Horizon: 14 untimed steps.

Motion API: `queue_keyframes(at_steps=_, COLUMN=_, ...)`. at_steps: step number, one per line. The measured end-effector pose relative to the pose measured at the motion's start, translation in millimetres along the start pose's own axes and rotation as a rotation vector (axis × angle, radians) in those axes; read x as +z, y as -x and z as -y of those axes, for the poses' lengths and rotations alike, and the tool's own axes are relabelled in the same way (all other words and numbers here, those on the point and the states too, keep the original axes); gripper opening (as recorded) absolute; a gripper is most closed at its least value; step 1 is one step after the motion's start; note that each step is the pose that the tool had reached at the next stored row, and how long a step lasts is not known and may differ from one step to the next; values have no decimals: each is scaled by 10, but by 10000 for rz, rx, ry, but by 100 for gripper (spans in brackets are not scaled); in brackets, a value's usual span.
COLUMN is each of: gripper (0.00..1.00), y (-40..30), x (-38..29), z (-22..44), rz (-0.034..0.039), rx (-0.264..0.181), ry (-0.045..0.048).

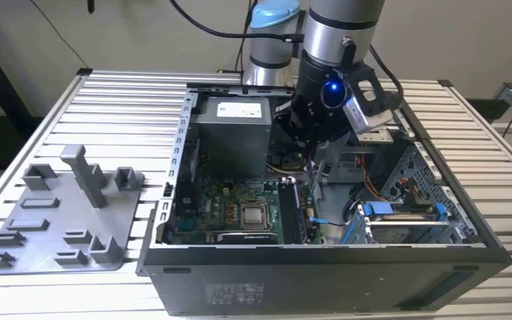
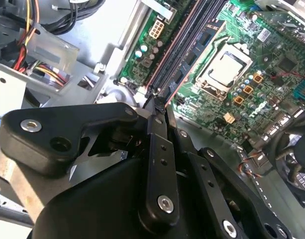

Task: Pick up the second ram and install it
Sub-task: 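Insert the second ram into the second slot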

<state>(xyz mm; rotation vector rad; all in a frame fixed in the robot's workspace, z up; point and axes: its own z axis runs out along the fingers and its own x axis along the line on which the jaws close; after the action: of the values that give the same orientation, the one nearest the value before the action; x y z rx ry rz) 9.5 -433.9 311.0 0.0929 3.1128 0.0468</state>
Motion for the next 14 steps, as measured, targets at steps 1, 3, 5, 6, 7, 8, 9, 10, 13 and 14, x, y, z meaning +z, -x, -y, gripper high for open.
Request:
queue_keyframes(at_steps=1, gripper=14, y=0, x=11, z=0, rz=0, rx=0, ry=1)
queue_keyframes(at_steps=3, gripper=14, y=-1, x=33, z=1, rz=0, rx=0, ry=1)
queue_keyframes(at_steps=5, gripper=14, y=-1, x=54, z=2, rz=0, rx=0, ry=0)
queue_keyframes(at_steps=6, gripper=14, y=-1, x=64, z=2, rz=0, rx=0, ry=0)
queue_keyframes(at_steps=7, gripper=14, y=-2, x=77, z=2, rz=0, rx=0, ry=-1)
queue_keyframes(at_steps=8, gripper=14, y=-2, x=91, z=3, rz=0, rx=-1, ry=0)
queue_keyframes(at_steps=9, gripper=14, y=-3, x=109, z=3, rz=0, rx=0, ry=0)
queue_keyframes(at_steps=10, gripper=14, y=-3, x=126, z=4, rz=0, rx=0, ry=0)
queue_keyframes(at_steps=13, gripper=14, y=-8, x=180, z=6, rz=0, rx=0, ry=0)
queue_keyframes(at_steps=14, gripper=14, y=-8, x=198, z=7, rz=0, rx=-3, ry=1)
